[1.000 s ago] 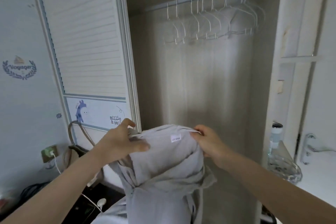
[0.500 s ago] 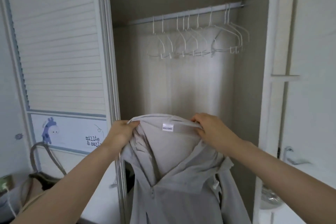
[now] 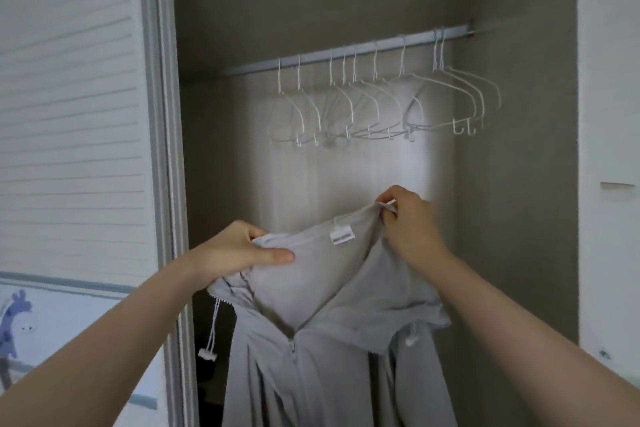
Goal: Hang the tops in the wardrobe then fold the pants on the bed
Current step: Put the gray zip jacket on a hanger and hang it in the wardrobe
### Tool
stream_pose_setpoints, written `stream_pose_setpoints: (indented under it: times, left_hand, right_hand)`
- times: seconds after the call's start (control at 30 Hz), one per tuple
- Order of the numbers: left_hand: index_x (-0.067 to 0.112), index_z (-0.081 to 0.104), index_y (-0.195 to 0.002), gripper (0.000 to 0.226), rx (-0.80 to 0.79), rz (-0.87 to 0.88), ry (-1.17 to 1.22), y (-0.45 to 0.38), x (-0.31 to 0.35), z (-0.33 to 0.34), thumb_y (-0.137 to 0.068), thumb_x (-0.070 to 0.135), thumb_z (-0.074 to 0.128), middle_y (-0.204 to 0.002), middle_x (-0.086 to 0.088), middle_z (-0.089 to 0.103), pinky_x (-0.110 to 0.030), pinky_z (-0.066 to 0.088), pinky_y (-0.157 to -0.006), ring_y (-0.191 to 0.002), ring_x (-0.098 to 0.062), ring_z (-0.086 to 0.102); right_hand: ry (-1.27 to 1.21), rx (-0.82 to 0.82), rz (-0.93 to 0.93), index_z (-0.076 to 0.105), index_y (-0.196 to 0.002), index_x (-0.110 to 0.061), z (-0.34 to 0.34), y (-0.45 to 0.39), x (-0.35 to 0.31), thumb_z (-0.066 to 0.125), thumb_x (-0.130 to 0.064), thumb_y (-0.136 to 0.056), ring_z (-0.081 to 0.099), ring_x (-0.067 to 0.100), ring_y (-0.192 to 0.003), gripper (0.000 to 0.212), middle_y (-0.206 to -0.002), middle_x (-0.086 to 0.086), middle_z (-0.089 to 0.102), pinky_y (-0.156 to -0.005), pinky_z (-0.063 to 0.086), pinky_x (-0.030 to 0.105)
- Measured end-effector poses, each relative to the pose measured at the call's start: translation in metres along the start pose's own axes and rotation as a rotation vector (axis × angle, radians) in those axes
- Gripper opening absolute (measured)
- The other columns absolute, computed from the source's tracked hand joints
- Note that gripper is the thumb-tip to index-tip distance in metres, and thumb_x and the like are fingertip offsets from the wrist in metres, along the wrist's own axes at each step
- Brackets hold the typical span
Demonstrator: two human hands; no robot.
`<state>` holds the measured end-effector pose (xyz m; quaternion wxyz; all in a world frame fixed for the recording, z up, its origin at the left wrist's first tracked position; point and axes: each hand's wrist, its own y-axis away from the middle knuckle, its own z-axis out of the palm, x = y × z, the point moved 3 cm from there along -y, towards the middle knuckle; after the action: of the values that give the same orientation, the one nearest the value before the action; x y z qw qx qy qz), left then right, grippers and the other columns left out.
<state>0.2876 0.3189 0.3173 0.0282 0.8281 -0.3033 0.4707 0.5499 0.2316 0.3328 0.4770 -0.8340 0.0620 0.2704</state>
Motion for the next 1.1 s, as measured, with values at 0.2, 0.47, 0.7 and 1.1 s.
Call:
stream_pose_setpoints:
  times: [0.2, 0.47, 0.7, 1.1]
  left_hand:
    - [-0.003, 0.072, -0.093, 0.028, 0.37, 0.083, 0.302, -0.056, 0.003, -0.017, -0.083, 0.023, 0.074, -0.088, -0.022, 0.072, -0.031, 0.058, -0.061, -0.068, -0.024, 0.069]
    - [-0.013, 0.066, -0.089, 0.029, 0.463, 0.236, 0.312, -0.117, 0.026, -0.009, -0.091, 0.015, 0.067, -0.075, -0.016, 0.059, -0.031, 0.042, -0.065, -0.07, -0.024, 0.052]
    - [-0.005, 0.067, -0.073, 0.028, 0.442, 0.402, 0.071, -0.158, 0.04, 0.004, -0.09, 0.018, 0.067, -0.065, -0.016, 0.055, -0.03, 0.036, -0.063, -0.066, -0.016, 0.049]
    - [0.019, 0.061, -0.053, 0.035, 0.457, 0.462, 0.024, -0.197, 0.034, 0.014, -0.087, 0.017, 0.07, -0.048, 0.013, 0.05, -0.022, 0.036, -0.055, -0.055, -0.006, 0.047]
  right_hand:
    - [0.07, -0.076, 0.0, 0.061, -0.083, -0.029, 0.024, -0.021, 0.023, 0.056, -0.023, -0.088, 0.062, 0.021, -0.082, 0.009, -0.086, -0.004, 0.067, -0.073, 0.051, 0.032]
    - [-0.032, -0.531, -0.018, 0.068, -0.085, -0.016, 0.021, -0.034, 0.015, 0.064, -0.015, -0.085, 0.063, 0.012, -0.077, 0.005, -0.08, -0.002, 0.068, -0.067, 0.049, 0.024]
    - [-0.04, -0.105, 0.033, 0.066, -0.08, -0.017, -0.038, -0.087, -0.016, 0.048, -0.004, -0.088, 0.068, 0.015, -0.068, 0.024, -0.071, 0.0, 0.073, -0.055, 0.046, 0.018]
    - [0.654, 0.437, 0.073, 0.054, -0.114, 0.008, -0.126, -0.226, -0.01, 0.043, -0.019, -0.095, 0.052, 0.046, -0.113, 0.035, -0.119, 0.033, 0.057, -0.096, 0.04, 0.043]
